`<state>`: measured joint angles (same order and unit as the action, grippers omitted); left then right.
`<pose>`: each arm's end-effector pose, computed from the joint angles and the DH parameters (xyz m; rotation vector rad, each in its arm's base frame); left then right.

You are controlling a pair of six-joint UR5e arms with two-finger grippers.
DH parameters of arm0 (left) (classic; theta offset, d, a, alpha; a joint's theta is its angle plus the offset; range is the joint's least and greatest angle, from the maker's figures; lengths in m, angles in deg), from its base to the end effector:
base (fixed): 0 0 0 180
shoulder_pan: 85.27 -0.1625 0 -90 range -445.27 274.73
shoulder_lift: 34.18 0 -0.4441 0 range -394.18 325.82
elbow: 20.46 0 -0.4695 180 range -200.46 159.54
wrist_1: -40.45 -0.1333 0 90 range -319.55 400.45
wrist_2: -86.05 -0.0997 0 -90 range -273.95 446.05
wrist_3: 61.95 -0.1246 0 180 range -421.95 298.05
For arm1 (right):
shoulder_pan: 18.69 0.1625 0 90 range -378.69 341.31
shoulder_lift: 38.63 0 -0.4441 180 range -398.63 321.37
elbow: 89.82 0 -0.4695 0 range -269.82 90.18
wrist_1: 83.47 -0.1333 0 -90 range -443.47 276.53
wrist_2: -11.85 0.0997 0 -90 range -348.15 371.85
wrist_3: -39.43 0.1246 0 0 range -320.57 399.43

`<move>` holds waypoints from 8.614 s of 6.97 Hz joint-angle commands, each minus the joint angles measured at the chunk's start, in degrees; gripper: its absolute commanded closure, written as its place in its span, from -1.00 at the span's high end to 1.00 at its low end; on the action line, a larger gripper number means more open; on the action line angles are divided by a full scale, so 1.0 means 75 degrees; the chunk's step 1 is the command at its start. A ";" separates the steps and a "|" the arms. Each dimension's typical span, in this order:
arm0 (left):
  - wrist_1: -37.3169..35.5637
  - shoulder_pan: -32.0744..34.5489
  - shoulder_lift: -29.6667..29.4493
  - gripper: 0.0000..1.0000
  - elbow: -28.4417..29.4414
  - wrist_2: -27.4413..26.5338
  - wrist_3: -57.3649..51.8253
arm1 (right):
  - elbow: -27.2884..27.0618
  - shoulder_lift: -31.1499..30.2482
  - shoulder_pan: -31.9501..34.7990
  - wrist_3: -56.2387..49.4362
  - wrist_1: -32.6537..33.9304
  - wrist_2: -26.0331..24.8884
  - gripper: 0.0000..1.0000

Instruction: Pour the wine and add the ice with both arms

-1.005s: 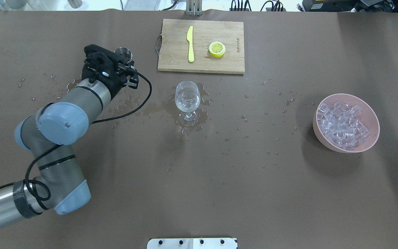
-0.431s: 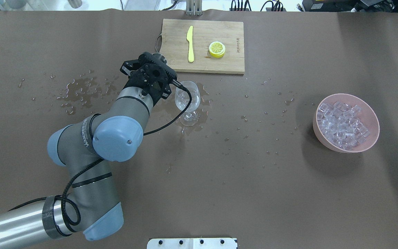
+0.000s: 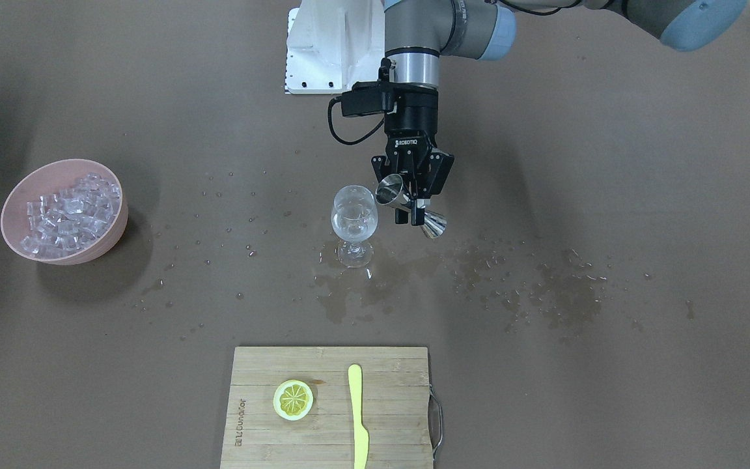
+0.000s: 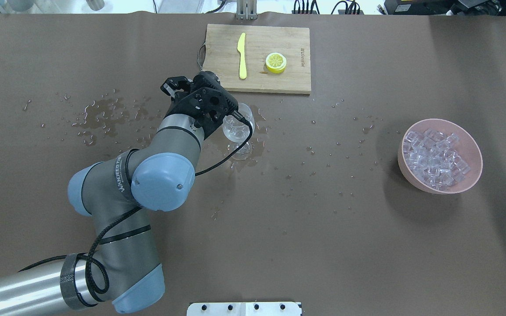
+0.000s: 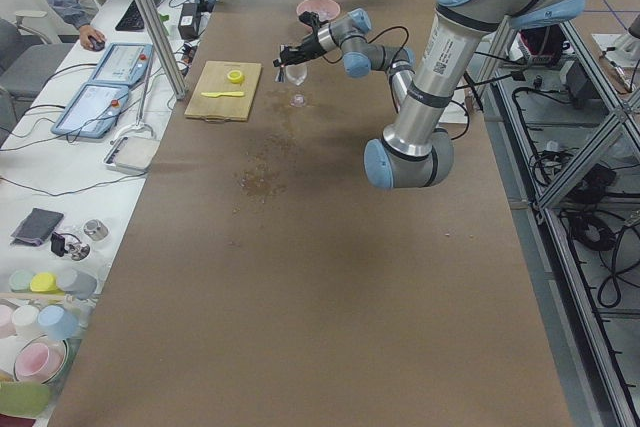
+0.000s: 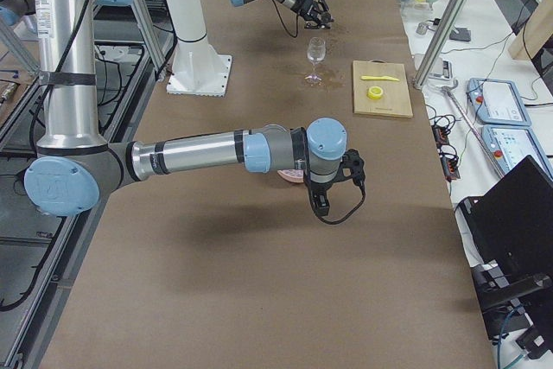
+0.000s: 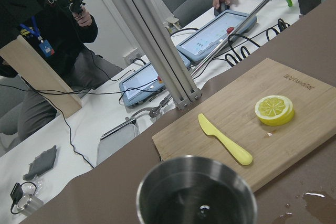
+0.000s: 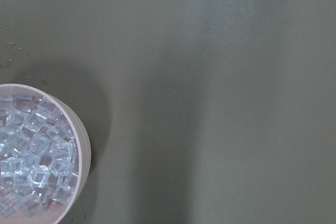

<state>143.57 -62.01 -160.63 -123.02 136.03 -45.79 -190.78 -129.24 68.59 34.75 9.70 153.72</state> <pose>0.5614 -0.4736 0.1218 1.1943 0.2170 0.3946 0.0084 -0.5667 0.5861 0.1322 -0.9031 -0.1768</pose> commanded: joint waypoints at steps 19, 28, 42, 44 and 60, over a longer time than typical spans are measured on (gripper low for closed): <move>0.0614 0.0108 0.0100 -1.00 -0.0187 0.0178 -0.2780 | 0.0300 0.0223 0.0000 -0.0009 0.0000 0.0138 1.00; 0.7394 0.2324 0.4564 -1.00 0.1401 0.3142 0.3241 | 0.0160 0.0211 0.0000 -0.0009 0.0000 0.0138 1.00; 1.0824 0.2652 0.4837 0.98 0.4208 0.3438 0.3858 | -0.0016 0.0152 0.0000 -0.0009 0.0000 0.0232 1.00; 1.0824 0.2688 0.5105 0.98 0.3880 0.3473 0.3858 | -0.0051 0.0152 0.0000 0.0189 0.0000 0.0232 1.00; 0.5692 0.6906 0.6349 0.98 0.0082 1.0024 0.3870 | -0.1486 0.0327 -0.4030 0.4351 -0.0580 -0.2158 0.84</move>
<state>186.26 -10.26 -112.89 -122.53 211.34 -16.74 -205.30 -127.45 40.15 67.24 8.50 138.30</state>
